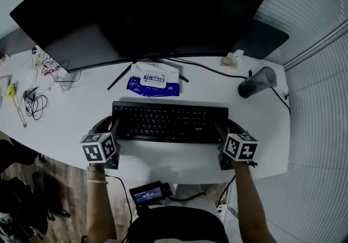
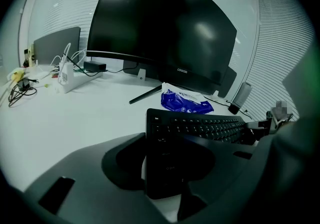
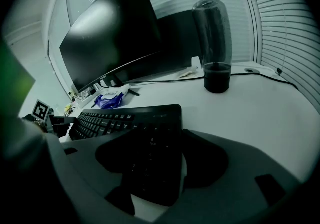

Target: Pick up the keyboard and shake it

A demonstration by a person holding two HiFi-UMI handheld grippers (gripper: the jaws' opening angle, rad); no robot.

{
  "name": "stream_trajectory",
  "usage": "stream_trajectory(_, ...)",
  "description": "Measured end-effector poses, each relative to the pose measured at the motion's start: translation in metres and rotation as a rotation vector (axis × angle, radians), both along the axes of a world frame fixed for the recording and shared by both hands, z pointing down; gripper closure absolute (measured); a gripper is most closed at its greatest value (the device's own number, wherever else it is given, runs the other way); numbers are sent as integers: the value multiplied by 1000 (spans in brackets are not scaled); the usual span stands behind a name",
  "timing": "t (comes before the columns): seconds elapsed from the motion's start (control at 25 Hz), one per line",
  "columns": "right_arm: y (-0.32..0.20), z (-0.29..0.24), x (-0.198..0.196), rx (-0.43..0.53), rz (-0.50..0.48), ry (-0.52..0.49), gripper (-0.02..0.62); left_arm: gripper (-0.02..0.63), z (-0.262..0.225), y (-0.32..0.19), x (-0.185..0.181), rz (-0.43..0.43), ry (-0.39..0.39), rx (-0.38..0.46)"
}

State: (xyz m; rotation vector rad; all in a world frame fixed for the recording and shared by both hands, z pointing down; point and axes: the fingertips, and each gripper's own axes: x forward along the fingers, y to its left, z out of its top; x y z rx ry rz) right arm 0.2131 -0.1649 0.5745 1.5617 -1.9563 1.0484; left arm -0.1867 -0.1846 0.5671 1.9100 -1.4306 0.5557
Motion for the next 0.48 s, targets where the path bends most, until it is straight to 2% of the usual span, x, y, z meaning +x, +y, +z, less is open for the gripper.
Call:
stream_trajectory(0.16, 2, -10, 4, 64, 34, 83, 316, 463, -6, 2, -1, -11, -29, 20)
stream_trajectory(0.2, 2, -15, 6, 90, 49, 110, 341, 492, -8, 3, -1, -14, -34, 30)
stream_trajectory(0.28, 2, -27, 9, 144, 77, 144, 446, 530, -16, 5, -1, -18, -50, 62)
stream_trajectory(0.36, 4, -41, 7, 191, 79, 155, 511, 569, -30, 7, 4, 3, -70, 114)
stream_trajectory(0.48, 7, -63, -4, 258, 48, 153, 538, 582, -56, 11, 21, 69, -94, 197)
